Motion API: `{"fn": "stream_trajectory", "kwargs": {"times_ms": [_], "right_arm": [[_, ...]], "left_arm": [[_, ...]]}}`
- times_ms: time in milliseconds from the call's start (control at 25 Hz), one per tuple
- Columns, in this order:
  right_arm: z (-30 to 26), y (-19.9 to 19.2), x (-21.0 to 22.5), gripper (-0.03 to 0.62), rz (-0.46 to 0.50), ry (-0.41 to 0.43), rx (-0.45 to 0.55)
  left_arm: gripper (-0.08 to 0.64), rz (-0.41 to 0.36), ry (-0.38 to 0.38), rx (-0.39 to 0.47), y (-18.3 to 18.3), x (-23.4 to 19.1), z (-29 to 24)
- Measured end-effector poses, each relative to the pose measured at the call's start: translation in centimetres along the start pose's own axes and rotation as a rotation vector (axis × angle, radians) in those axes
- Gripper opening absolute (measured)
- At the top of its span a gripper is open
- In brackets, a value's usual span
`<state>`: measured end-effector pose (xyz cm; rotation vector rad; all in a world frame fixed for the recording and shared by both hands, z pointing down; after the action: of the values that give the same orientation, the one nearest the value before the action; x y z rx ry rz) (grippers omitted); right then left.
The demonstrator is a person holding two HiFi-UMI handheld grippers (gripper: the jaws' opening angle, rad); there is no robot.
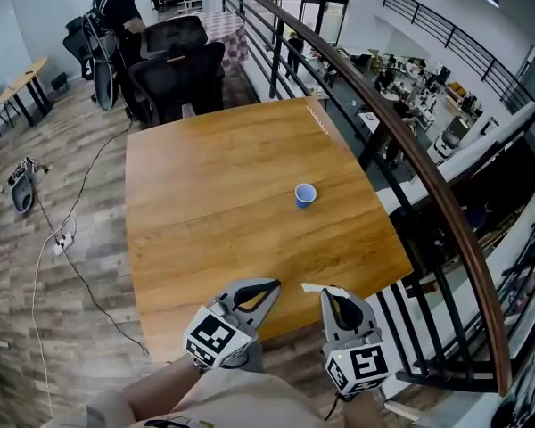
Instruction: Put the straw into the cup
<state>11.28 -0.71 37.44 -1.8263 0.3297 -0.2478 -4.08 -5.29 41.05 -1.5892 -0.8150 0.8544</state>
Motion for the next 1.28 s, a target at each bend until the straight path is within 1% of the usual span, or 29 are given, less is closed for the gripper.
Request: {"fn": "stream_trajectory", "kwargs": {"times_ms": [200,360,600,800,920,1000,1080,1280], "right_arm": [[-4.0,1.0,0.7,0.049,-0.002,-0.014,-0.033],[-6.0,1.7,1.1,0.049,0.022,-0.014,-0.045],[-8.8,2.2,1.1,0.049,0.02,0.009,-0.053],[-9.8,2.3,2.8,0.049,0.017,0.02,-0.034],[-10.5,2.4,4.0,0.049,0.023,0.051,-0.027],[-10.9,2.5,5.0,0.049,0.015,0.078,-0.028],[-11.2,2.4,6.0,0.049,0.002,0.095,-0.028],[-12.3,2.6,7.8,0.049,-0.036,0.125,-0.009]], "left_arm": [[0.014,0.029,-0.01,-0.018,-0.5,-3.6,-1.6],[0.012,0.029,-0.019,0.003,-0.4,-5.1,-2.5],[0.014,0.036,0.015,0.007,0.4,-7.8,-3.1],[0.014,0.027,0.041,-0.006,0.6,-8.4,-4.3],[0.012,0.018,0.075,-0.022,0.9,-8.8,-5.4],[0.014,0.031,0.092,-0.031,1.1,-8.7,-6.1],[0.012,0.039,0.098,-0.036,1.1,-8.4,-6.9],[0.012,0.027,0.098,-0.056,1.1,-8.6,-8.5]]}}
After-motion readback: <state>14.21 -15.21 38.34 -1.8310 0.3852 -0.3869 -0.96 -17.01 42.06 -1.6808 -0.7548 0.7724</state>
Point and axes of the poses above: the fingertips, and each gripper's own axes: z backward along the fingers, x to its right, y out of its top, the point moved 6 cm from there along z, backward along the fingers
